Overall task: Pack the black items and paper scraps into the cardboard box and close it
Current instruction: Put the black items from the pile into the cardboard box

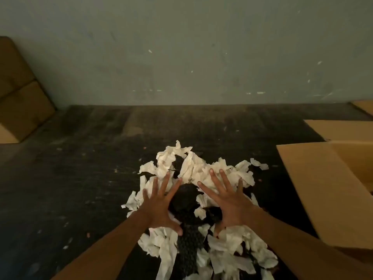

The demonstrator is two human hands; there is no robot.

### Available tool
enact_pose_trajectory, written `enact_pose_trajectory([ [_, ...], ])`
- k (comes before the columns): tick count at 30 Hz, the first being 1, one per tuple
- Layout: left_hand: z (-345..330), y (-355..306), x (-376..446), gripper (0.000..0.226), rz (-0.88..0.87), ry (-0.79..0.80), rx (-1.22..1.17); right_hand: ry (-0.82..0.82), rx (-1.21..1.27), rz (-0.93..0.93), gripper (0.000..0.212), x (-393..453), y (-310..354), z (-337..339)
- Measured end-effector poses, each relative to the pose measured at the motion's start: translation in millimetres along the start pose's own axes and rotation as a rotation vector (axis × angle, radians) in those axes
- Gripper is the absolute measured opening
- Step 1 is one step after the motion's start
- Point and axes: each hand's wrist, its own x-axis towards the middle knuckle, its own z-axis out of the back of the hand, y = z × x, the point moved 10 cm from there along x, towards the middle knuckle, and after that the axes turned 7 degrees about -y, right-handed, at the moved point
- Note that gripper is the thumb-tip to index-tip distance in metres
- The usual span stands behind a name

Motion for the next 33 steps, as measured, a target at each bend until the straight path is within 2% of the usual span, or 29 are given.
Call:
enact_pose_trajectory([
  [4, -32.4, 9.1, 23.4, 0.148, 0.002, 0.068, 0.098, 0.142, 0.024, 0.042, 0.144, 36.4, -6.5, -42.4],
  [7, -50.2, 17.2, 28.5, 0.141, 0.017, 0.024, 0.147, 0.180, 0.095, 0.050, 0.130, 46.6, -5.6, -67.7],
  [10, -50.6, 23.2, 29.1, 0.127, 0.042, -0.061, 0.190, 0.052, 0.128, 0.053, 0.108, 51.6, -13.2, -65.6],
  [14, -42.6, 21.6, 28.7, 0.104, 0.089, -0.074, 0.253, -0.166, 0.240, 0.060, 0.085, 52.4, -15.9, -62.5],
  [17, -41.8, 21.8, 30.9, 0.096, 0.092, -0.165, 0.165, -0.216, 0.341, 0.057, 0.076, 51.6, -12.4, -67.8],
  [21, -24.6, 23.0, 27.7, 0.073, 0.089, -0.370, -0.096, -0.281, 0.535, -0.027, 0.070, 44.7, -14.9, -59.7],
  [25, -0.8, 28.7, 19.8, 0.067, 0.147, -0.384, -0.238, -0.233, 0.727, -0.156, 0.059, 38.8, -34.3, -54.0],
  [29, 27.4, 42.2, 4.4, 0.051, 0.215, -0.427, -0.301, -0.239, 0.683, -0.275, 0.037, 29.6, -60.9, -31.4],
  [31, 46.6, 43.9, -4.0, 0.043, 0.221, -0.470, -0.318, -0.221, 0.647, -0.316, 0.013, 21.3, -67.9, -7.8],
  [32, 57.6, 43.1, -8.2, 0.041, 0.216, -0.500, -0.329, -0.223, 0.637, -0.326, 0.009, 17.2, -69.0, 7.1],
  [33, 68.8, 41.3, -12.3, 0.039, 0.206, -0.528, -0.339, -0.234, 0.628, -0.338, 0.020, 14.1, -71.3, 20.2],
])
